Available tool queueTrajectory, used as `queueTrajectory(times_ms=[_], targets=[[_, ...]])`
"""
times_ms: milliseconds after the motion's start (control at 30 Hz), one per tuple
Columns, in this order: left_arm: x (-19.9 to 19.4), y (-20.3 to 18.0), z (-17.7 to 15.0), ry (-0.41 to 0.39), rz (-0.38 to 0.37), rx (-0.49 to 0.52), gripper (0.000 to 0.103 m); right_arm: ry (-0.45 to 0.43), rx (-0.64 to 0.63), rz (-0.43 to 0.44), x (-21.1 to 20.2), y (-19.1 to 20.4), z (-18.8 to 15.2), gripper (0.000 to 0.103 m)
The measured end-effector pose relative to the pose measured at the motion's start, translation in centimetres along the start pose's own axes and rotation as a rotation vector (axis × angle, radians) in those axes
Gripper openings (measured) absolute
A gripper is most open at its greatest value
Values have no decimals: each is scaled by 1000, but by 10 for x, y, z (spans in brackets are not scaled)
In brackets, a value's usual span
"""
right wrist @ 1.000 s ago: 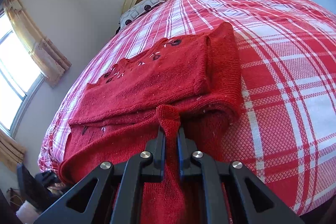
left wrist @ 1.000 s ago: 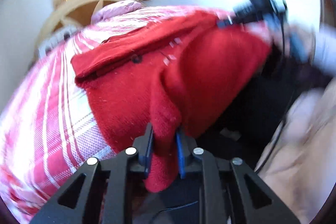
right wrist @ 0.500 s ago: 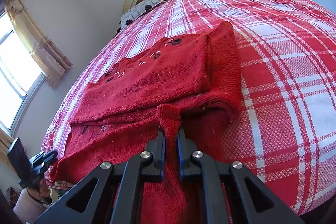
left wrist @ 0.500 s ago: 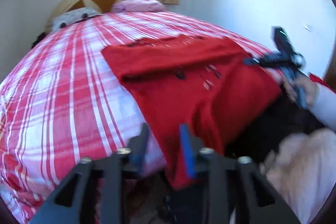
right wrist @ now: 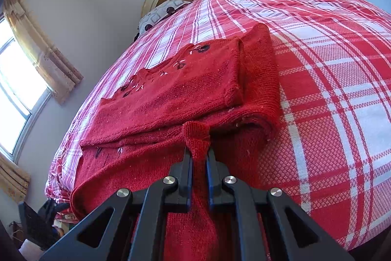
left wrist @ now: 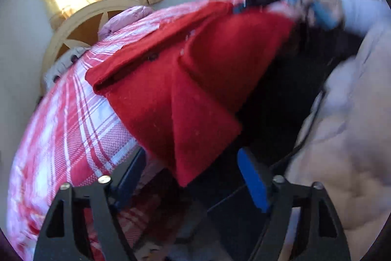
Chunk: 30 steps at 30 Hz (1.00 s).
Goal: Fold small clothes
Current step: 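Grasp the sweater's other end with the left gripper while the right gripper holds its edge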
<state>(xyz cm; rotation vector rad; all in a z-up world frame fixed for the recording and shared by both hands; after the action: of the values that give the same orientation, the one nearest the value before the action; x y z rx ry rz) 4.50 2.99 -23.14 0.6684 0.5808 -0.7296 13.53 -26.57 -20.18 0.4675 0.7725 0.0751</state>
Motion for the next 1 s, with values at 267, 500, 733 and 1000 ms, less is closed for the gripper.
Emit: queueTrajectory(times_ms=[267,500,733,1000], targets=[[16,5,10,-3,139,23,64,-2,13,7,-1,-1,0,9],[-13,58,36,-125,-90,-366,19,-8,21,11,-1,-1,0,9],[-2,83,21,-108,-161,-588,19,-10,18,15,-2,0,-1,9],[1,53,28,-94,-212,-541,14,-10,-67,-7,-8,9,-6,9]])
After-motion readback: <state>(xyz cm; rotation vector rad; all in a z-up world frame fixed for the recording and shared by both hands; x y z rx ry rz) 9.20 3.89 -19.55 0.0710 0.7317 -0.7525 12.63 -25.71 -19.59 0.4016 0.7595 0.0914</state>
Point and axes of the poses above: each gripper's, at about its wrist camera, not at the fingertips, and x roughly the way its jaws point, y to its left, z to its top, the point moved 10 cm from there along x, roughly the way its jaws point
